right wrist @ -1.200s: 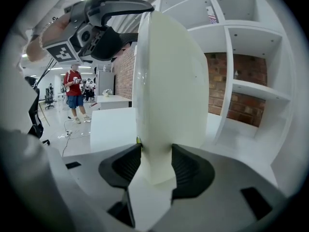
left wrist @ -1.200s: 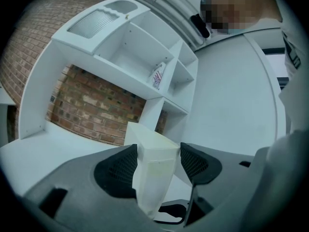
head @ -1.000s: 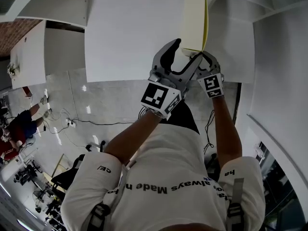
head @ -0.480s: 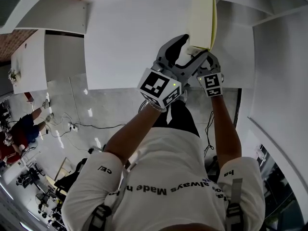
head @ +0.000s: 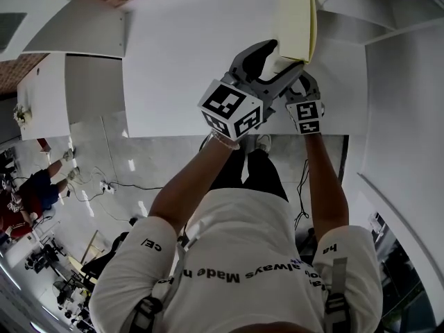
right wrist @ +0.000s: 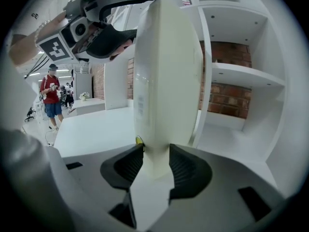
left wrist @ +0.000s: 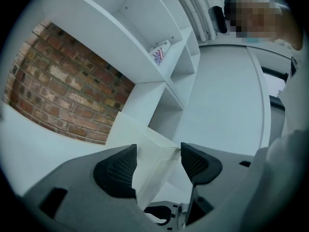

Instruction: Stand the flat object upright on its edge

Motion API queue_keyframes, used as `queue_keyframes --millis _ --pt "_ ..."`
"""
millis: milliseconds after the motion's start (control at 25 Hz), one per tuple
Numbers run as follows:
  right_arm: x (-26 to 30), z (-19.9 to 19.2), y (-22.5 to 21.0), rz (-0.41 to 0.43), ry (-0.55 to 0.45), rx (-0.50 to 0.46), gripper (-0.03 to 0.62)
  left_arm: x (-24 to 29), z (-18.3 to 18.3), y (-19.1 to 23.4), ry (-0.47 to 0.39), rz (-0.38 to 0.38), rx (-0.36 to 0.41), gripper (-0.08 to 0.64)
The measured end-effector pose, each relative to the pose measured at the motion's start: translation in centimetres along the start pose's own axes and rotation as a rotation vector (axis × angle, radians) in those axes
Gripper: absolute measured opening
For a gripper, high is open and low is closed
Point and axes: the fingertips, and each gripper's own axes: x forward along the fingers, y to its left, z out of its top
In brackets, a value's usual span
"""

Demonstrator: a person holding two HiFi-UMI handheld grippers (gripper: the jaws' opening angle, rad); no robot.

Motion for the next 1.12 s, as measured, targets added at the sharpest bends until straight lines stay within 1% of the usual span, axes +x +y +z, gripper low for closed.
queue_keyframes --millis 160,520,760,1120 --pt "1.1 0.2 -2.1 -0.047 0.013 0.028 0.169 1.9 0.3 1.3 0.036 -0.035 -0.013 0.285" --pt "3.5 0.9 -5.5 -0.164 0.039 0.123 0.163 4.9 0.3 4.0 0.108 -0.073 0.023 0.285" --pt "4.7 1.5 -7.4 -0.214 0.044 0.157 0.161 6.5 -0.5 5.4 0.161 -0.087 0.051 0.285" --pt "7.2 2.6 -9.7 -0.267 0.064 0.172 0.163 9.2 0.1 8.0 0.191 -0.082 0.104 0.285"
